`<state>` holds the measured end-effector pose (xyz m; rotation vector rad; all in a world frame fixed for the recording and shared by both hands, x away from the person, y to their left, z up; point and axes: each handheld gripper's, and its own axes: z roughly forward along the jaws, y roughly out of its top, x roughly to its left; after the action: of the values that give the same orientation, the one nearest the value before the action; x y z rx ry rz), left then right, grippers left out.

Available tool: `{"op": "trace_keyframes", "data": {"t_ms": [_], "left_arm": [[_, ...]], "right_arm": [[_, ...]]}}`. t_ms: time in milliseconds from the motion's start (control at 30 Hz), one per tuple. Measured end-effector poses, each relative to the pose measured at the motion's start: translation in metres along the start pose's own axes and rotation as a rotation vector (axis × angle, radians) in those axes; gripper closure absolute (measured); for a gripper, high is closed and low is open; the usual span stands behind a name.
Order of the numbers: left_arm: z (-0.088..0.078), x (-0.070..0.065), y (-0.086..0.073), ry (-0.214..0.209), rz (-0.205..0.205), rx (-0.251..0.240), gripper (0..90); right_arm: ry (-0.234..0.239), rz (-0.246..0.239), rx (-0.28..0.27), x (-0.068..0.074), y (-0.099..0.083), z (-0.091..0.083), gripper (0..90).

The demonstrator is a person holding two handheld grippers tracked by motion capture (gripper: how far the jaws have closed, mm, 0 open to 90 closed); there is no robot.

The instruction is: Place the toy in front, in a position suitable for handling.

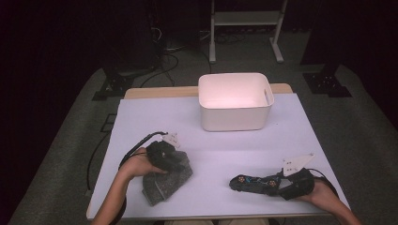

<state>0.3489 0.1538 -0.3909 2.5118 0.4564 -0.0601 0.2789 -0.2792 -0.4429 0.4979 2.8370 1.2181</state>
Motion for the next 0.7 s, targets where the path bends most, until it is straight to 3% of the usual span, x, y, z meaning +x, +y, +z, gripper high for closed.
{"op": "trace_keyframes", "data": {"t_ms": [333, 433, 533, 700], "left_arm": [[-0.005, -0.003, -0.006, 0.005, -0.014, -0.01, 60.3], [-0.009, -0.004, -0.01, 0.01, -0.019, -0.02, 58.5], [-0.013, -0.005, -0.014, 0.013, -0.022, -0.03, 56.3], [-0.021, -0.006, -0.021, 0.021, -0.038, -0.04, 52.4]], "right_arm": [[-0.012, -0.086, 0.091, 0.006, 0.033, 0.014, 46.8], [-0.004, -0.103, 0.124, 0.008, 0.039, 0.021, 53.9], [-0.017, -0.126, 0.154, 0.009, 0.043, 0.023, 55.3], [0.009, -0.096, 0.138, 0.004, 0.044, 0.023, 55.4]]}}
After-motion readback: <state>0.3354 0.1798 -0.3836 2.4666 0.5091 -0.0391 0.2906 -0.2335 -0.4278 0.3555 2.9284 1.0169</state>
